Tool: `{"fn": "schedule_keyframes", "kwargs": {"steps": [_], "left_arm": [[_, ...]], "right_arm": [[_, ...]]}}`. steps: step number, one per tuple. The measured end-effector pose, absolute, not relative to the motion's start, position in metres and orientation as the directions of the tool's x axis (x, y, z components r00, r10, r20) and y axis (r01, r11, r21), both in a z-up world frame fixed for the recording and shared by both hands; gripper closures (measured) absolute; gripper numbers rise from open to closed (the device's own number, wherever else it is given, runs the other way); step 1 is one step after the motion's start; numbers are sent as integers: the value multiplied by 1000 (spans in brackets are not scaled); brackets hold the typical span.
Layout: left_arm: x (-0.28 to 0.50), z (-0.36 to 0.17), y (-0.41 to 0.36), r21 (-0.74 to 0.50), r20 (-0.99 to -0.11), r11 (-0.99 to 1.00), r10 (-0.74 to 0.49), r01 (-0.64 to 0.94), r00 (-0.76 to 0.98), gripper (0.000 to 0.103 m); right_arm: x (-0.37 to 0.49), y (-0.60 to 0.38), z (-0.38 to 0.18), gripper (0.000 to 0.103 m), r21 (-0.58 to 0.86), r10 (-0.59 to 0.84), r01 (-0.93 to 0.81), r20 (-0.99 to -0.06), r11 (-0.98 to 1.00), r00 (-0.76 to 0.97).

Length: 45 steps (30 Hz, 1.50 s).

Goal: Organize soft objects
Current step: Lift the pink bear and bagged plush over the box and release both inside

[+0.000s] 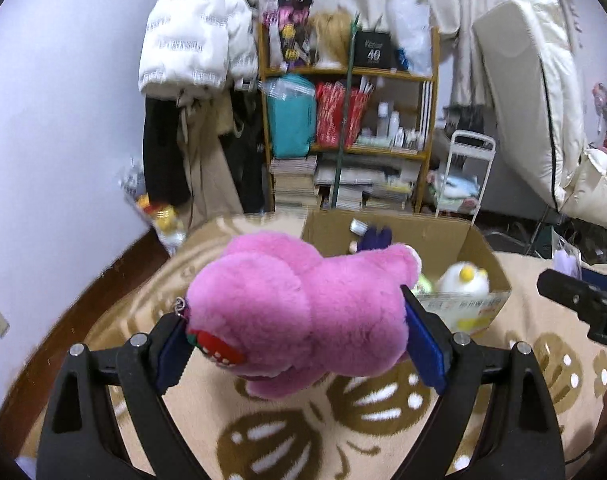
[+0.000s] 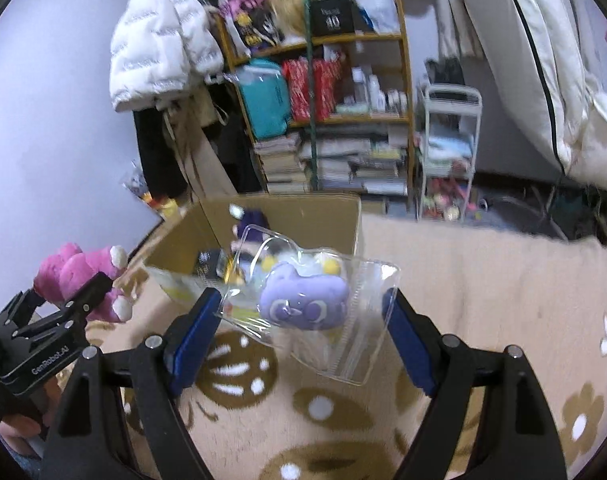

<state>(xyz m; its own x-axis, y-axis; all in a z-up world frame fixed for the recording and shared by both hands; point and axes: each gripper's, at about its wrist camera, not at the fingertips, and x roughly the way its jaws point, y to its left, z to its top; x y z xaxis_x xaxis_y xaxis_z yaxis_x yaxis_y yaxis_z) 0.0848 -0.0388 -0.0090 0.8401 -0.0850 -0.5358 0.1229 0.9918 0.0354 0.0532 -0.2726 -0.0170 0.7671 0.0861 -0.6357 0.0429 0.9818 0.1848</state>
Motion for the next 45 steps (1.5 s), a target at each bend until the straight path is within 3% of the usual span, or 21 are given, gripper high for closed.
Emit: {"fn": "schedule_keyframes", "kwargs": {"steps": [5,18,30,37,45], "left_arm": [[89,18,-42,112,-435,985,-71,132,898,14],[129,42,-57,103,-357,973,-156,204,921,13],[163,-4,-73,150,-430,962,-146,230,891,13],[178,-21,-76,62,-490,958,-214,279,845,12],[177,-28,-83,105,-505,951,-199,289,840,8]], "right_arm": [[63,-274,1,17,178,96,14,-594,984,799],[101,-262,-2,17,60,73,-48,-557,997,827],[130,-269,-41,16,115,111,-53,-592,992,799],[143,-279,-60,16,190,142,-32,-604,981,784],[146,-275,-68,12,182,147,-38,-633,983,761]]}}
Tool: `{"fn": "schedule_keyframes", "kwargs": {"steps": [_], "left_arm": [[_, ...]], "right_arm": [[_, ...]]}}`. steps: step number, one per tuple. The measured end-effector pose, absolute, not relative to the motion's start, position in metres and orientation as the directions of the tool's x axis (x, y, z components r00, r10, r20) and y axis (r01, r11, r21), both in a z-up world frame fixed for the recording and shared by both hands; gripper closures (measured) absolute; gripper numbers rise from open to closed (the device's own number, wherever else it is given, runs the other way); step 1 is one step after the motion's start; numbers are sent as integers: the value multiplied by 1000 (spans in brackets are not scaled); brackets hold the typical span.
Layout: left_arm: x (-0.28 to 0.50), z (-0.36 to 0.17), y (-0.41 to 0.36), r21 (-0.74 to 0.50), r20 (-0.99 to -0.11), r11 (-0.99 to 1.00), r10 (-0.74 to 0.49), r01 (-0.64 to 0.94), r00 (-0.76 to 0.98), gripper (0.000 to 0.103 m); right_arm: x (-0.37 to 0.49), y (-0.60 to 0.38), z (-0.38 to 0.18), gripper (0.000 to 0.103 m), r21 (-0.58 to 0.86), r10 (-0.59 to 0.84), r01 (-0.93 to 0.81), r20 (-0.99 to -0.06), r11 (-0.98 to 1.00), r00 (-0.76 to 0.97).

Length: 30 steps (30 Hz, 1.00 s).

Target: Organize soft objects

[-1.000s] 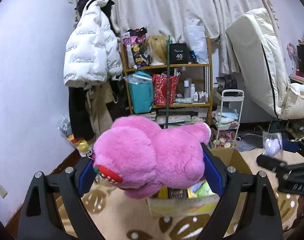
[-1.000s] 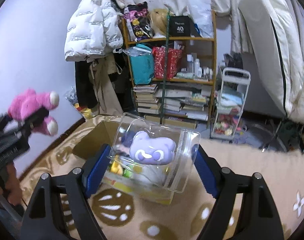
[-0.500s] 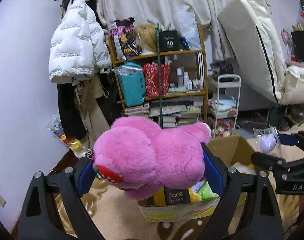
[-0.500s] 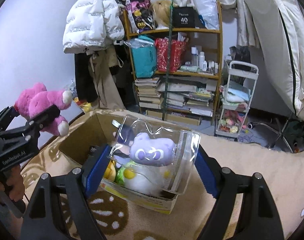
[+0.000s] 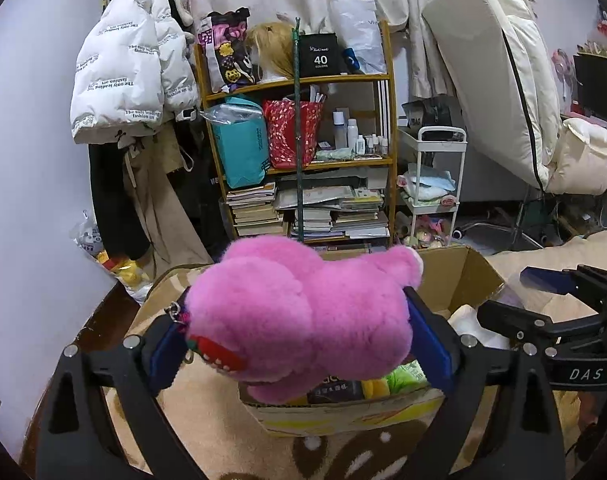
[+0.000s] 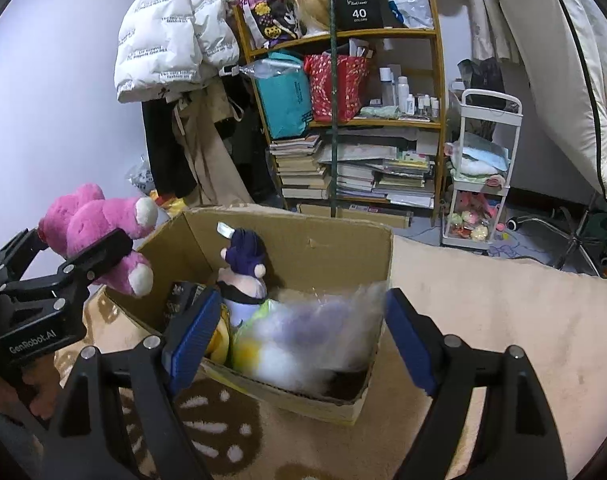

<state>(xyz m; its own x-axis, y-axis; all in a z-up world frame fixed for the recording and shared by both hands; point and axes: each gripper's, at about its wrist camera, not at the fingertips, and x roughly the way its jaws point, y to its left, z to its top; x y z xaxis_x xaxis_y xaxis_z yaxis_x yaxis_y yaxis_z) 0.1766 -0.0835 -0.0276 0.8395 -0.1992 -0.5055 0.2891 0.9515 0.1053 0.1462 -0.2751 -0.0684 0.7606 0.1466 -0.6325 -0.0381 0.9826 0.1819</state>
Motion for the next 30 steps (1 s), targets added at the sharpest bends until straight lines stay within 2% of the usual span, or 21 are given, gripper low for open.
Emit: {"fn": "schedule_keyframes", "kwargs": {"steps": [2,10,16,21,30], "left_arm": [[176,-28,-81,89,-512,953,-204,288,834,7],[177,-25,-76,52,-524,960,-210,277,826,4],[172,-22,-76,83,-500,961,-191,266,845,2],[172,-22,-70,53,-515,965,-194,257,835,1],[155,-8,-61,67,-463,969,-183,240,868,1]], "right_arm": [[144,-276,-68,4,185,145,-34,-631,982,762],[136,-279,-59,0,196,138,-20,-614,980,777],[129,-280,-54,0,189,118,-2,-604,982,788],[126,-281,-51,0,190,115,3,-602,982,790],[115,-282,-45,0,199,104,19,-588,980,802]]}}
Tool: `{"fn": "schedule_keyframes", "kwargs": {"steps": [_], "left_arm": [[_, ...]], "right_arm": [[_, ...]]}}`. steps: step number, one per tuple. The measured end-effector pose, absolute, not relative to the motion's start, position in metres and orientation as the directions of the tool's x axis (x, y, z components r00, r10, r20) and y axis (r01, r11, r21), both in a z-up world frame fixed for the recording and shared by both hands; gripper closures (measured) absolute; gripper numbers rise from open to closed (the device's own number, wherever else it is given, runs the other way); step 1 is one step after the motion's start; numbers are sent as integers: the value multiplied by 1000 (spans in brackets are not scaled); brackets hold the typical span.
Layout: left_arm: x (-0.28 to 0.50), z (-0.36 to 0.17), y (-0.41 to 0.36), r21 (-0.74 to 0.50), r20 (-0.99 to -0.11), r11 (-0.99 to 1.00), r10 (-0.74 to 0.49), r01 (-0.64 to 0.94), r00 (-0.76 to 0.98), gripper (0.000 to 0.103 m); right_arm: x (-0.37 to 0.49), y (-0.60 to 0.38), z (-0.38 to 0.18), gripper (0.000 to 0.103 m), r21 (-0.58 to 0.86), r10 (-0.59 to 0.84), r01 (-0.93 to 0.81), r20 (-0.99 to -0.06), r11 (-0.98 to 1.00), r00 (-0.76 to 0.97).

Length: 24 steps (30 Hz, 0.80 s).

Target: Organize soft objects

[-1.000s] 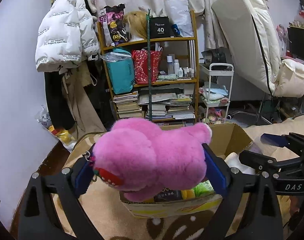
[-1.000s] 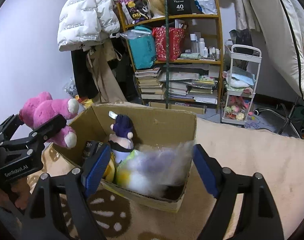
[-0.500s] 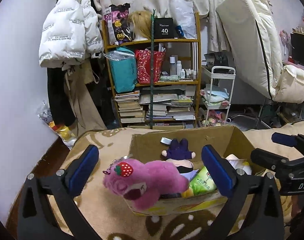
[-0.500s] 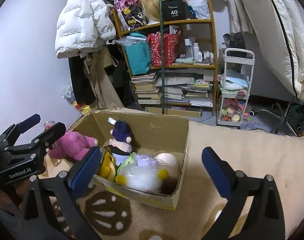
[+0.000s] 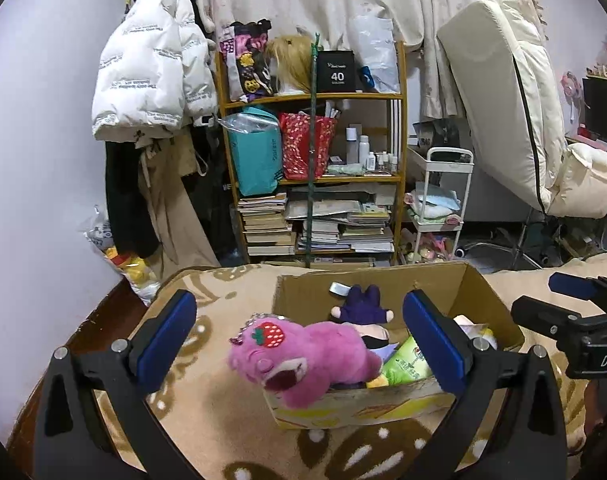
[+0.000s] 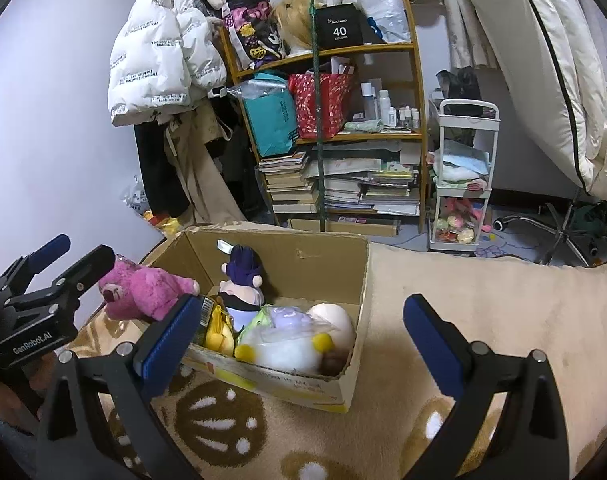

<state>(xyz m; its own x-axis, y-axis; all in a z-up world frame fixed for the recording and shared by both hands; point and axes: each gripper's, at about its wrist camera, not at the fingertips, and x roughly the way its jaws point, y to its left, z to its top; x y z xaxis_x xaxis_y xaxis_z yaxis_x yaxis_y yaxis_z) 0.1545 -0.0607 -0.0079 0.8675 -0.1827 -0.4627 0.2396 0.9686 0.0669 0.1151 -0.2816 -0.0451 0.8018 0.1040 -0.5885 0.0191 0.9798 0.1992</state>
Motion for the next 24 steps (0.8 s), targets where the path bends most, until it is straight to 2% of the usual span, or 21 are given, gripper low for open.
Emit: {"fn": "schedule_keyframes", "kwargs": {"steps": [12,24], "left_arm": [[118,9,-44,78,-462,976,-146,204,875,1],[38,40,-29,174,-358,976,-58,128,932,1]], "right_arm": [[73,-286,-8,0,235,90,34,-499,971,862],[8,-284,46,0,188,49,28,-397,982,917]]}}
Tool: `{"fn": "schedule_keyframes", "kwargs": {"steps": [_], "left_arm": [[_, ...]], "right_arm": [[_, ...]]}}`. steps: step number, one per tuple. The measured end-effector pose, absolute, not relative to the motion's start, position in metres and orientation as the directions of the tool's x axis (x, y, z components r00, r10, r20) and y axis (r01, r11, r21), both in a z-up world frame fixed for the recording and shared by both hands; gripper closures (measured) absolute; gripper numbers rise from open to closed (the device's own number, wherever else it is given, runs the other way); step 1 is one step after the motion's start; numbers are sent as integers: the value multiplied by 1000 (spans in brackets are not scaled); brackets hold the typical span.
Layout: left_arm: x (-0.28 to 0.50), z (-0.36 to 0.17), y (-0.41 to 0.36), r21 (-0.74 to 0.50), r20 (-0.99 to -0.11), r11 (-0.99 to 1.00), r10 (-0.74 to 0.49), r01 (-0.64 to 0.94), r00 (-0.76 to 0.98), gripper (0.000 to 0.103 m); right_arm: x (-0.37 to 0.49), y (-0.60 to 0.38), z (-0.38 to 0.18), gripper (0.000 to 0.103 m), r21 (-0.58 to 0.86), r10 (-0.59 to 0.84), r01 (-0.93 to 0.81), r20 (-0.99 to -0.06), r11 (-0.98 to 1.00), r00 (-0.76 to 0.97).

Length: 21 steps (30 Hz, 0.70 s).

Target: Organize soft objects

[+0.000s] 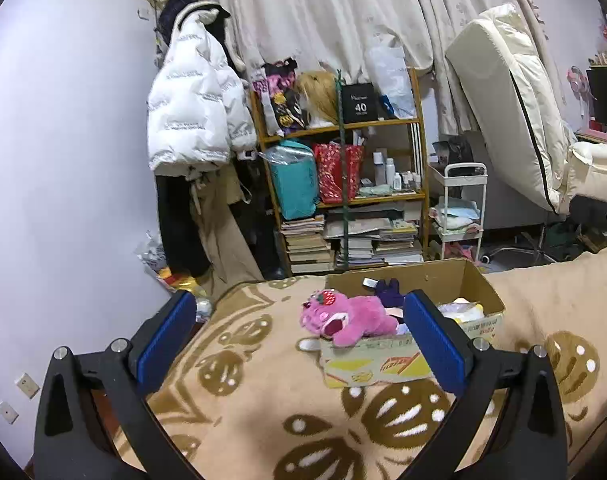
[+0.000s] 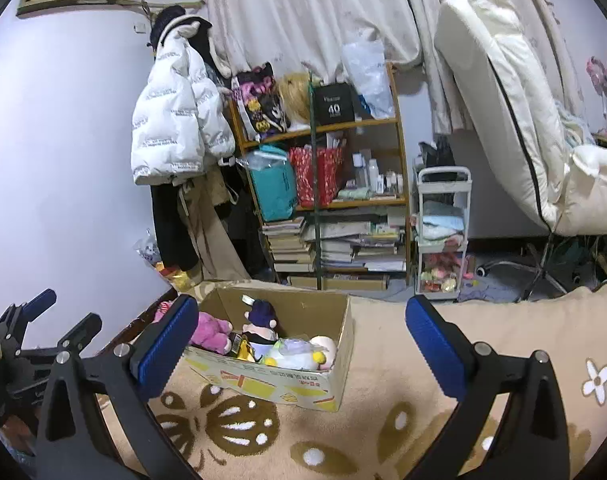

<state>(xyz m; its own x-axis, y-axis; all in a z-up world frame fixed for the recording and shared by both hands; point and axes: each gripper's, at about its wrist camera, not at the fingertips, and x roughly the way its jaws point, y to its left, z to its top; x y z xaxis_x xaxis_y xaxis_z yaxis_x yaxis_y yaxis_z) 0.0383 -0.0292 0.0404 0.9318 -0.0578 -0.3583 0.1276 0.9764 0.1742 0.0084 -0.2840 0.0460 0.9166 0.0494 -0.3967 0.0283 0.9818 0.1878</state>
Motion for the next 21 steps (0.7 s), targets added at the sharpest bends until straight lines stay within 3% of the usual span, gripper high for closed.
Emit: {"fn": "schedule_keyframes", "kwargs": {"steps": [11,21], "left_arm": [[4,50,-14,137,-353,983,-65,121,933,1],[1,38,-3,136,-338,987,-40,91,940,1]], "right_arm": [[-45,-277,65,0,180,20,43,-333,983,943],[-50,-261,48,0,117,15,29,-361,993,932]]}}
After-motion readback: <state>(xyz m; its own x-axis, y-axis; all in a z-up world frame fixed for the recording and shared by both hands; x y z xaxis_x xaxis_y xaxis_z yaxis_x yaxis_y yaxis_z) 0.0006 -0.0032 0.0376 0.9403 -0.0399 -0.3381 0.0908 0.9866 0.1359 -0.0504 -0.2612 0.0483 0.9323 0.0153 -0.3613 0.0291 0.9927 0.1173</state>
